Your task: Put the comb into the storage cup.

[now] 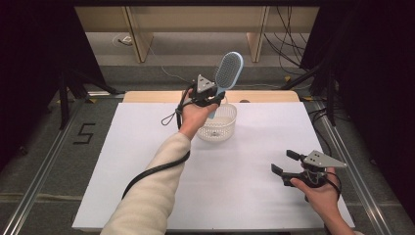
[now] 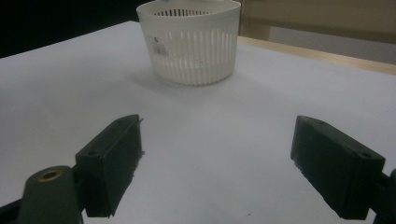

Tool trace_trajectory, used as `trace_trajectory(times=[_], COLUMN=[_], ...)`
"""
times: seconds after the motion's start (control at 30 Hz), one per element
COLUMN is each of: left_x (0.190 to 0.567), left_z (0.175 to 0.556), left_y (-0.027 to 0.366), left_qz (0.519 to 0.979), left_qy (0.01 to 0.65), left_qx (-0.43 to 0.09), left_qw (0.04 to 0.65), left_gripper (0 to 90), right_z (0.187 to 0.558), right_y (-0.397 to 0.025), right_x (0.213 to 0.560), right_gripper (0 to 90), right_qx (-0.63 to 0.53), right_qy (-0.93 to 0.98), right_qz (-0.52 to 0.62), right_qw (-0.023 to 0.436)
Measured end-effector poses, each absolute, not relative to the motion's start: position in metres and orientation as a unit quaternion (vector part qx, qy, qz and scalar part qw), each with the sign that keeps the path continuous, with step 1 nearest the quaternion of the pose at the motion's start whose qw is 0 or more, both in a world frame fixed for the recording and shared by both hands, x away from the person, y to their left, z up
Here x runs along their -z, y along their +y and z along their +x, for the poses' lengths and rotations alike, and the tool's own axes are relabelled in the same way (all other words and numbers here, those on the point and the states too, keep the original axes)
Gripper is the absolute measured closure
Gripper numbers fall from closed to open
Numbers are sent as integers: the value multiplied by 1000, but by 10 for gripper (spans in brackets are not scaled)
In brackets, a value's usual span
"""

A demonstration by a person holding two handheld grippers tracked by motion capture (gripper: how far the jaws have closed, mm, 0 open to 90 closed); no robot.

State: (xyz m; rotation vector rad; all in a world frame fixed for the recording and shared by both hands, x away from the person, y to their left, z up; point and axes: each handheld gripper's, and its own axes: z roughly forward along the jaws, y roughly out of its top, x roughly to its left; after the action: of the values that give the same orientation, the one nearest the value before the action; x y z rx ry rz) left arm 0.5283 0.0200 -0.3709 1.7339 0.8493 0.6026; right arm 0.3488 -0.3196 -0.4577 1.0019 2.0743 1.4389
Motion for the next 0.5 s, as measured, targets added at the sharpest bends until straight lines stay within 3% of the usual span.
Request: trace_trajectory(times=[0.5], left_x=[378], left_z=[530], left_y=[20], left_qz=[729], left_qy=[349], left_qx=[-253], left_qw=[532], left_gripper=[695], right_z=[349], right_y=[-319], right_x=[458], right_gripper=[174], right_qx=[-518], right_qy=[746], right_qz=[362], right_qw=[209])
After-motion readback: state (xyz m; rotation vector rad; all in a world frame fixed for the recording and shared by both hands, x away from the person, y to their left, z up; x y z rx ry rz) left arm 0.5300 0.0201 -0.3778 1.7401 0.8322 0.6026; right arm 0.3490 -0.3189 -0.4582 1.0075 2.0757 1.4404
